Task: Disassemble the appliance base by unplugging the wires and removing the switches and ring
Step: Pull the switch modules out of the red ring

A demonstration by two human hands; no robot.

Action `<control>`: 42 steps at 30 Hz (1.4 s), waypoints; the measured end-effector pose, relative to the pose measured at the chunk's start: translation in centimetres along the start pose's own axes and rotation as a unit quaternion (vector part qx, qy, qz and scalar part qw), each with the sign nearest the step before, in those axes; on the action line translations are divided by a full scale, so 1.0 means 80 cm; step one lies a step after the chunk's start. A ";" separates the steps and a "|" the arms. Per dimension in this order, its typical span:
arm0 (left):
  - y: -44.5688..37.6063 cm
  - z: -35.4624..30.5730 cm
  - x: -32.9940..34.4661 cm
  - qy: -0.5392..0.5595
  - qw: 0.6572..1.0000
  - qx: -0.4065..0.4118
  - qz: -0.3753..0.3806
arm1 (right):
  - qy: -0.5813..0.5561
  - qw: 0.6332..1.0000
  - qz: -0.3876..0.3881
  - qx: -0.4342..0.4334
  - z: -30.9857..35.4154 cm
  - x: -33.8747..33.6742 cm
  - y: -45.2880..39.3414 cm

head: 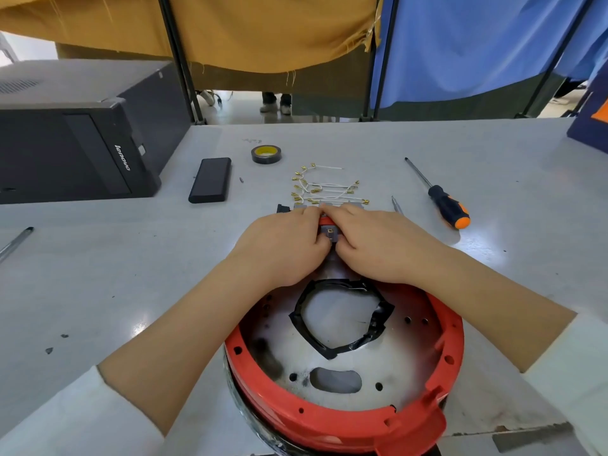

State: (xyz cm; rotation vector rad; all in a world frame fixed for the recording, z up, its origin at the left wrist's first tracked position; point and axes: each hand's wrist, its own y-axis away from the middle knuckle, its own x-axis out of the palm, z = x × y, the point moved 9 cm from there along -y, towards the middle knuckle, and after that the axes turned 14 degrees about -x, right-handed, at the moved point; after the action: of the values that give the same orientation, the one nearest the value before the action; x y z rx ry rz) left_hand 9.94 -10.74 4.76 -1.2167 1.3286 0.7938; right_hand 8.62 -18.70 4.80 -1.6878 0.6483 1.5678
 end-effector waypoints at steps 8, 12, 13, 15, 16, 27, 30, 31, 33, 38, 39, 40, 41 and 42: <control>0.001 0.000 0.002 -0.018 1.000 0.009 0.006 | 0.018 1.000 0.000 0.015 -0.005 0.004 0.002; 0.000 0.000 0.003 -0.024 1.000 0.017 0.006 | 0.049 0.999 0.004 0.002 -0.004 0.005 0.001; -0.001 0.000 0.004 -0.022 1.000 0.016 0.009 | 0.055 0.998 0.007 -0.001 -0.003 0.006 0.001; -0.003 0.001 0.004 -0.018 1.000 0.017 0.010 | 0.064 0.998 0.011 -0.004 -0.002 0.007 0.002; -0.003 0.001 0.003 -0.019 1.000 0.017 0.008 | 0.066 0.998 0.009 -0.006 -0.001 0.007 0.002; -0.005 -0.001 -0.002 -0.016 1.000 0.019 -0.012 | 0.098 0.995 -0.012 -0.023 0.005 0.002 0.001; -0.005 -0.002 -0.001 -0.013 1.000 0.019 -0.017 | 0.106 0.994 -0.013 -0.024 0.004 0.002 0.002; -0.005 -0.002 -0.001 -0.012 1.000 0.018 -0.017 | 0.109 0.994 -0.012 -0.024 0.004 0.002 0.002; -0.005 -0.002 -0.001 -0.013 1.000 0.015 -0.013 | 0.111 0.994 -0.008 -0.022 0.004 0.003 0.001; -0.004 0.000 0.001 -0.005 1.000 0.010 0.010 | 0.087 0.996 -0.002 -0.016 0.002 0.002 0.001; -0.004 0.000 0.002 -0.007 1.000 0.013 0.017 | 0.082 0.997 -0.001 -0.017 0.002 0.002 0.001; -0.004 0.001 0.003 -0.009 1.000 0.016 0.024 | 0.079 0.997 0.001 -0.017 0.002 0.002 0.001; -0.004 0.002 0.004 -0.011 0.999 0.018 0.031 | 0.078 0.997 0.002 -0.018 0.003 0.003 0.002; -0.005 0.002 0.004 -0.012 0.999 0.019 0.039 | 0.079 0.997 0.002 -0.021 0.003 0.003 0.001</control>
State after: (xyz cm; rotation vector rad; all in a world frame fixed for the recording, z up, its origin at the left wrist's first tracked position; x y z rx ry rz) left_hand 10.40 -10.73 4.45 -1.1284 1.3713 0.8331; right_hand 8.43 -18.57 4.53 -1.8568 0.7046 1.4698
